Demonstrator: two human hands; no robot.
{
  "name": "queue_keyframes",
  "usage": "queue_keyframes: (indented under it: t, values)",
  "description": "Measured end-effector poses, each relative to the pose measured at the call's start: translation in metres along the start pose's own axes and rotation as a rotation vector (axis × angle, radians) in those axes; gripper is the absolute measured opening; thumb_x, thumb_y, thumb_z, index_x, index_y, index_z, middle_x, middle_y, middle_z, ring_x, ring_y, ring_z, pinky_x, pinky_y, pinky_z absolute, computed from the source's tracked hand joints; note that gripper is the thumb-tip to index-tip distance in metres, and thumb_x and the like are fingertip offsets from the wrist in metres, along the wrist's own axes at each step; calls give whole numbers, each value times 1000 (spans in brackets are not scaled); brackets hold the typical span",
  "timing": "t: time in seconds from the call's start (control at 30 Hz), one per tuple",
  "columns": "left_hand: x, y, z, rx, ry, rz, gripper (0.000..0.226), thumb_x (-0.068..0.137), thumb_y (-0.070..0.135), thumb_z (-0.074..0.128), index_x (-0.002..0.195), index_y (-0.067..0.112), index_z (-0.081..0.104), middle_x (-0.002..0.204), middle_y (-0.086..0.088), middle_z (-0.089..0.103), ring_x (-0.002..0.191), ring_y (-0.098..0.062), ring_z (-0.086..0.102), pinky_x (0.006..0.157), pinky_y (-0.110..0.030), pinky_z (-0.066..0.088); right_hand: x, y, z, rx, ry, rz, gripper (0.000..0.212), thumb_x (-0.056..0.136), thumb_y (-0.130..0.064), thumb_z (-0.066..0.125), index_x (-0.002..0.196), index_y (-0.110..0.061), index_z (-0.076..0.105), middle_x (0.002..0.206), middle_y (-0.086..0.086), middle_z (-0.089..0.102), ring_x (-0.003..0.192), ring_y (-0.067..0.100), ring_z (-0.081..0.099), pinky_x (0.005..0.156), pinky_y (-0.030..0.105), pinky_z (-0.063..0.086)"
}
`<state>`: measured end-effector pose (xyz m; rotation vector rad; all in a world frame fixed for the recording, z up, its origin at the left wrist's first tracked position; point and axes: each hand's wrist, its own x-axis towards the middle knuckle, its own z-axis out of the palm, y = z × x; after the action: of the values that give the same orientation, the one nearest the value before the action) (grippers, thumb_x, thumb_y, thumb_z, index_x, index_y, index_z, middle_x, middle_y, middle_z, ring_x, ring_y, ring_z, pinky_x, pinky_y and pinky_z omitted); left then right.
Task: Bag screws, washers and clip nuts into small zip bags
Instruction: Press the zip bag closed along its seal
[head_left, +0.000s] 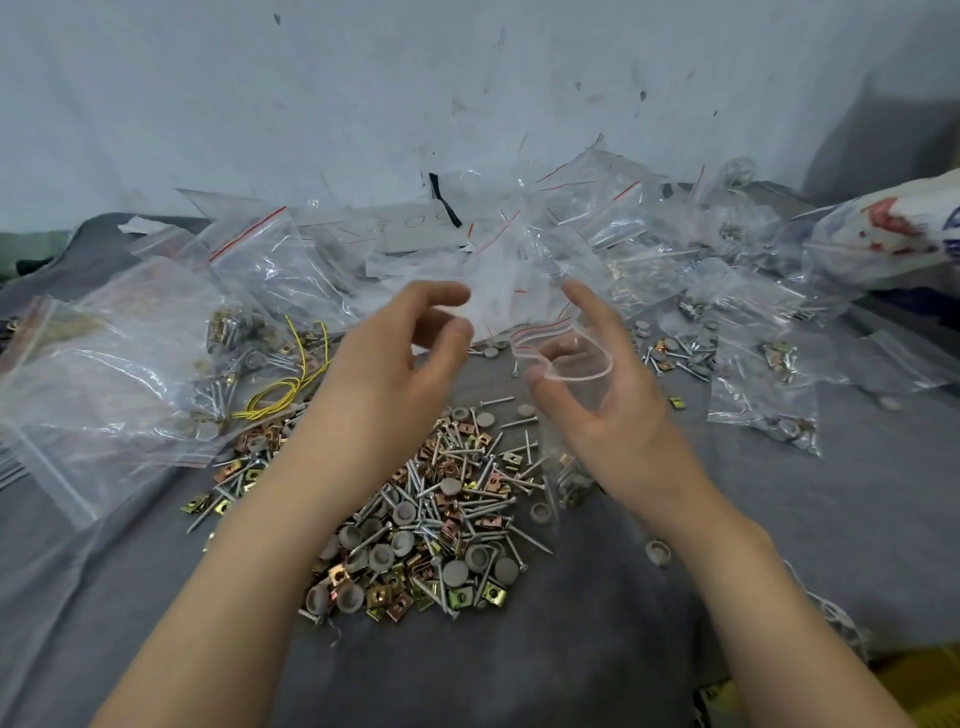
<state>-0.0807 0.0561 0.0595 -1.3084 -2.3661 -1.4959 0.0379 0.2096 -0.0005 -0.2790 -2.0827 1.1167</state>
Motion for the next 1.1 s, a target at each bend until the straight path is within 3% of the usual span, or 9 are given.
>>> queue_keyframes:
  t: [0.1, 0.27, 0.37, 0.43, 0.5, 0.57, 0.7, 0.87, 1.1]
  values:
    - [-1, -17, -9, 176, -137, -66, 25, 98, 37, 53, 122, 33, 59, 95, 19, 64, 84, 6, 59, 76, -22, 47, 1, 3, -5, 29, 40, 7, 63, 90, -48, 65, 145, -53, 35, 106, -28, 66, 99, -5, 64, 79, 3, 43]
    - [-4, -36, -24, 440, -337, -127, 20, 99, 35, 50, 114, 31, 63, 89, 21, 61, 82, 11, 54, 69, -10, 39, 0, 4, -10, 61, 47, 17, 61, 93, -43, 65, 144, -55, 34, 110, -24, 68, 102, -1, 67, 86, 18, 45]
    - [-7, -42, -28, 559, -468, -213, 16, 100, 34, 50, 108, 33, 64, 88, 16, 62, 77, -1, 59, 69, -22, 47, -1, 5, -10, 67, 54, 13, 61, 93, -45, 65, 145, -53, 35, 109, -24, 68, 102, -4, 67, 86, 16, 45]
    - [-8, -44, -28, 587, -511, -225, 15, 101, 33, 49, 106, 34, 62, 86, 16, 59, 74, -2, 58, 64, -22, 44, -1, 5, -10, 71, 50, 15, 62, 92, -46, 64, 145, -53, 34, 110, -23, 68, 104, -3, 66, 86, 16, 44]
    - [-8, -44, -26, 601, -523, -219, 16, 101, 31, 48, 110, 32, 62, 89, 16, 58, 79, -4, 58, 65, -22, 41, -1, 5, -9, 66, 52, 10, 62, 91, -48, 64, 146, -53, 34, 110, -25, 67, 106, -9, 62, 84, 7, 44]
    - [-8, -47, -22, 646, -488, -197, 21, 102, 29, 48, 117, 26, 62, 104, 6, 62, 96, -14, 58, 80, -28, 43, 0, 5, -9, 56, 56, 12, 62, 91, -49, 63, 145, -54, 34, 110, -28, 66, 109, -13, 59, 83, -1, 38]
    - [-10, -53, -16, 760, -416, -200, 34, 102, 32, 47, 135, 25, 52, 128, -6, 53, 124, -25, 45, 103, -37, 36, 1, 5, -7, 50, 58, 12, 62, 89, -52, 63, 144, -56, 33, 111, -32, 65, 108, -10, 62, 81, 3, 43]
    - [-11, -56, -14, 786, -458, -248, 29, 102, 34, 47, 127, 24, 56, 124, -6, 52, 120, -27, 48, 101, -37, 40, 1, 4, -7, 46, 54, 15, 63, 91, -50, 64, 146, -55, 33, 111, -30, 66, 109, -10, 61, 83, 5, 44]
    - [-10, -56, -15, 784, -419, -226, 21, 101, 32, 50, 114, 23, 63, 114, -1, 55, 109, -23, 54, 93, -36, 45, -2, 2, -10, 8, 43, 21, 63, 97, -35, 67, 150, -45, 34, 108, -38, 63, 101, -19, 59, 79, -4, 36]
